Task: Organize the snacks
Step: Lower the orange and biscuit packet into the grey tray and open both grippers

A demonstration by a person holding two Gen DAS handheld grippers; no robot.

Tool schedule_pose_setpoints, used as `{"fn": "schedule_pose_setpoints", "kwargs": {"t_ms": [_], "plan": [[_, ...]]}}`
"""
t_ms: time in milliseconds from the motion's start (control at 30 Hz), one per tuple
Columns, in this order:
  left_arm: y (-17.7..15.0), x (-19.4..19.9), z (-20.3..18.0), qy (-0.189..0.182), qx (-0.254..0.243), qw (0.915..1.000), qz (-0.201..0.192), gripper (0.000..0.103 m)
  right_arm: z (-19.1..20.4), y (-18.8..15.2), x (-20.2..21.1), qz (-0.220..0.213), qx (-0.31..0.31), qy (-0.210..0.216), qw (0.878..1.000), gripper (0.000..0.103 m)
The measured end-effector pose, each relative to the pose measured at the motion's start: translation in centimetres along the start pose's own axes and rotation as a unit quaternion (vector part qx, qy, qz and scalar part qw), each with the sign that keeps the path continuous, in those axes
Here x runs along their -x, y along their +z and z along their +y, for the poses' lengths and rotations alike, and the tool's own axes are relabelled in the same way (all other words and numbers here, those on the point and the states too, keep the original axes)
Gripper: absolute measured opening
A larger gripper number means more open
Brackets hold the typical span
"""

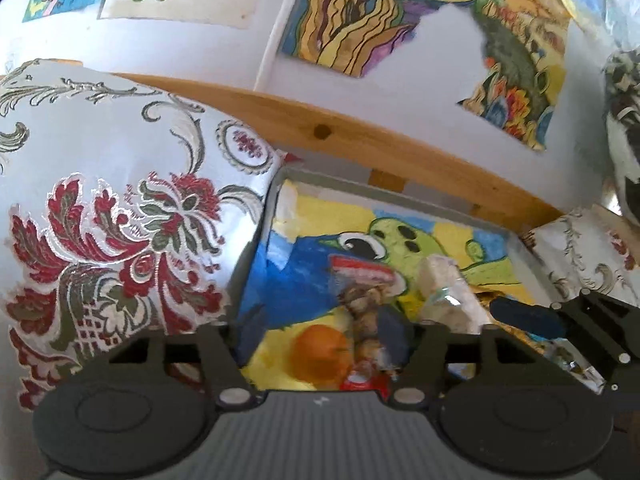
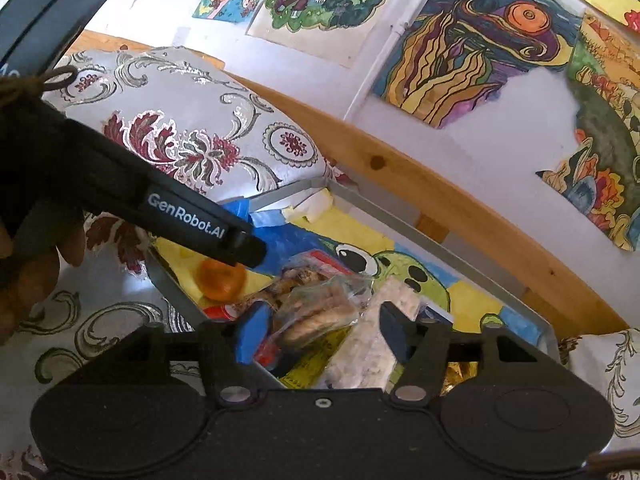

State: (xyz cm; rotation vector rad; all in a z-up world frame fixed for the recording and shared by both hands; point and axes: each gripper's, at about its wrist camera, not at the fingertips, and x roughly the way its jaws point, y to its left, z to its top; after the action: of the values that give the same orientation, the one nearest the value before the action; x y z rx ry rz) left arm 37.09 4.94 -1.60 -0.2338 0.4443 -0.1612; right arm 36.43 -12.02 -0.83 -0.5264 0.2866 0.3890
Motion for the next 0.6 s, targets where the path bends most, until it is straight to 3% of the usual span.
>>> {"fn": "schedule_pose_setpoints", "kwargs": {"t_ms": [367,433,600], "plan": [[0.8,2.1,0.2,0.036,0.019,0.9985,-0.036,0.091,-0.6,0.2,2.3,-0.015,-0.009,-0.015,1.0,0.086],[1.0,2.8,0.2,0.045,0.02,0.9978,-0.044,0.099,-0.9,0.3,3.0,-0.018,-0.018,-0.019,0.999,0.089],[1.1,4.9,-0.2,0.058,0.005,0.9961,-0.067,0.102,-1.4,0.7,5.0,-0.03,-0.036,-0.024,0.999,0.098]]}}
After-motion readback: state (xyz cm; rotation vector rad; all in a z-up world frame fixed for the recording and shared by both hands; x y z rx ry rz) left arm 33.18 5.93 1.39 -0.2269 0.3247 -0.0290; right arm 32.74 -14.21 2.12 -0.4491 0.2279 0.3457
